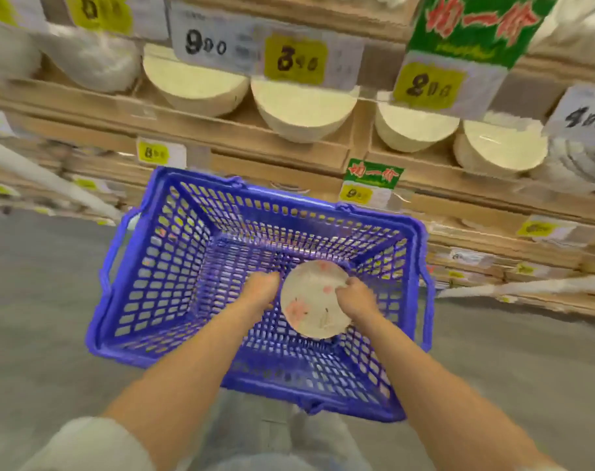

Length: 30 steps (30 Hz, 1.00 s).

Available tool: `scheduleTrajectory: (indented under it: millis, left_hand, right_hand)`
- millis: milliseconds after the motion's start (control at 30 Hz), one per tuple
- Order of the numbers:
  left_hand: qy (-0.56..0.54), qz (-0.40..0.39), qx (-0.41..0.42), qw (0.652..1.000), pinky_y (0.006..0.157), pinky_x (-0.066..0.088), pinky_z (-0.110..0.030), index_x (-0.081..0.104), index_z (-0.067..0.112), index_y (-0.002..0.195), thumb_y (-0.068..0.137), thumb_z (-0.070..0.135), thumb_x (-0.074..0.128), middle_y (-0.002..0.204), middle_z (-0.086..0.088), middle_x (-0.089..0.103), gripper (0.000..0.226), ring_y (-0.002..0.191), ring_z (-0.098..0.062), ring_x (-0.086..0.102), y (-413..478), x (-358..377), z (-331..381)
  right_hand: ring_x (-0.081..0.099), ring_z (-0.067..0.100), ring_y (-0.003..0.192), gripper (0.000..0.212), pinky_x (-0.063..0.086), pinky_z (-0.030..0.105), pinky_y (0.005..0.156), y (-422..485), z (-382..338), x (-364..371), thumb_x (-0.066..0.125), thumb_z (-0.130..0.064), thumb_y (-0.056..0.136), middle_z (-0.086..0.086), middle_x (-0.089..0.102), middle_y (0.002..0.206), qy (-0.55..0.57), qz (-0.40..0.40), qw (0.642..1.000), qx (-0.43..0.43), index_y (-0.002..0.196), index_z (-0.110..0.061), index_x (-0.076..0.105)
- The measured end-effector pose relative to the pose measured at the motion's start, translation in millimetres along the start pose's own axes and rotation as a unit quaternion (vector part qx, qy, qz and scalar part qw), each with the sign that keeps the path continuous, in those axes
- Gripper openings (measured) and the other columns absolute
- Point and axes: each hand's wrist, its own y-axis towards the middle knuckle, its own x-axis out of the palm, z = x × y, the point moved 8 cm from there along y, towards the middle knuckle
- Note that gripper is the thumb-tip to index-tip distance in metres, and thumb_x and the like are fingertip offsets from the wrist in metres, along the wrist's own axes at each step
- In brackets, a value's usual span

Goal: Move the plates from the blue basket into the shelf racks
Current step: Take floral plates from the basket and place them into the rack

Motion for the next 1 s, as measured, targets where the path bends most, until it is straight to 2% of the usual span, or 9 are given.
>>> scheduleTrajectory:
  millis: [67,133,233,333,433,500,567,733,1000]
  left_hand:
    - [0.015,0.010,-0.024,1.000,0.084,0.048,-0.035,0.065,0.003,0.108,0.094,0.023,0.051,0.112,-0.023,0.063,0.027,0.104,-0.030,0.060,18.9,7.5,-22.5]
    - [0.019,0.003,-0.047,0.999,0.083,0.043,-0.035,0.062,0.006,0.104,0.093,0.023,0.053,0.106,-0.015,0.059,0.022,0.102,-0.024,0.055,32.0,18.6,-40.3]
    - [0.019,-0.033,-0.081,0.996,0.083,0.039,-0.035,0.051,0.002,0.123,0.095,0.020,0.048,0.115,-0.010,0.053,0.034,0.100,-0.025,0.048,42.7,39.0,-59.5]
    - [0.006,-0.036,-0.081,0.996,0.077,0.041,-0.034,0.050,-0.003,0.127,0.095,0.014,0.047,0.114,-0.014,0.057,0.037,0.095,-0.026,0.052,50.5,57.9,-67.3]
    - [0.026,0.020,-0.070,0.997,0.084,0.052,-0.040,0.054,-0.006,0.125,0.089,0.011,0.048,0.122,-0.020,0.061,0.040,0.105,-0.033,0.061,54.7,65.3,-67.7]
    - [0.029,0.031,-0.074,0.996,0.084,0.052,-0.040,0.053,-0.005,0.127,0.088,0.012,0.048,0.124,-0.020,0.060,0.043,0.108,-0.035,0.060,54.9,70.0,-66.8]
    - [0.036,0.028,-0.089,0.995,0.082,0.053,-0.039,0.049,-0.004,0.130,0.089,0.015,0.048,0.126,-0.020,0.058,0.045,0.109,-0.036,0.059,54.5,73.6,-67.1]
    - [0.041,0.012,-0.124,0.991,0.094,0.052,-0.047,0.043,-0.001,0.134,0.088,0.020,0.049,0.130,-0.020,0.053,0.051,0.112,-0.037,0.057,53.9,77.8,-71.3]
    - [-0.010,-0.017,-0.113,0.993,0.093,0.053,-0.047,0.042,-0.002,0.135,0.087,0.012,0.047,0.124,-0.020,0.059,0.050,0.107,-0.036,0.061,40.7,70.7,-65.5]
  right_hand:
    - [0.052,0.034,0.123,0.041,0.041,0.032,0.094,24.2,1.4,8.4,0.056,-0.019,0.091,0.021,0.057,0.132,-0.045,-0.007,0.999,0.001,0.129,-0.003,0.054]
    - [0.051,0.036,0.123,0.047,0.042,0.036,0.097,43.3,5.4,18.5,0.056,-0.019,0.089,0.024,0.052,0.134,-0.068,-0.010,0.998,0.012,0.131,0.002,0.047]
    - [0.042,0.038,0.129,0.055,0.037,0.039,0.103,59.9,7.7,35.5,0.052,-0.019,0.093,0.025,0.042,0.140,-0.111,-0.021,0.994,0.002,0.138,0.006,0.034]
    - [0.038,0.038,0.133,0.062,0.035,0.041,0.106,68.1,14.0,42.3,0.052,-0.023,0.093,0.022,0.035,0.145,-0.114,-0.012,0.993,0.026,0.144,0.001,0.026]
    - [0.039,0.037,0.130,0.058,0.036,0.039,0.104,72.4,20.1,41.7,0.052,-0.021,0.092,0.020,0.034,0.144,-0.085,-0.004,0.996,0.042,0.143,-0.003,0.031]
    - [0.043,0.038,0.126,0.054,0.038,0.037,0.101,73.0,23.3,39.3,0.051,-0.021,0.092,0.020,0.032,0.142,-0.070,0.008,0.997,0.039,0.141,-0.005,0.035]
    - [0.045,0.038,0.122,0.054,0.040,0.035,0.098,71.7,26.1,38.8,0.053,-0.023,0.091,0.019,0.030,0.141,-0.062,0.024,0.997,0.034,0.140,-0.008,0.037]
    - [0.038,0.038,0.127,0.057,0.040,0.040,0.099,66.4,25.0,41.6,0.058,-0.029,0.089,0.015,0.030,0.141,-0.044,0.057,0.996,0.042,0.141,-0.014,0.039]
    - [0.035,0.038,0.131,0.055,0.038,0.043,0.102,51.5,10.5,23.3,0.053,-0.029,0.091,0.019,0.031,0.143,-0.076,0.052,0.995,0.047,0.141,-0.010,0.039]
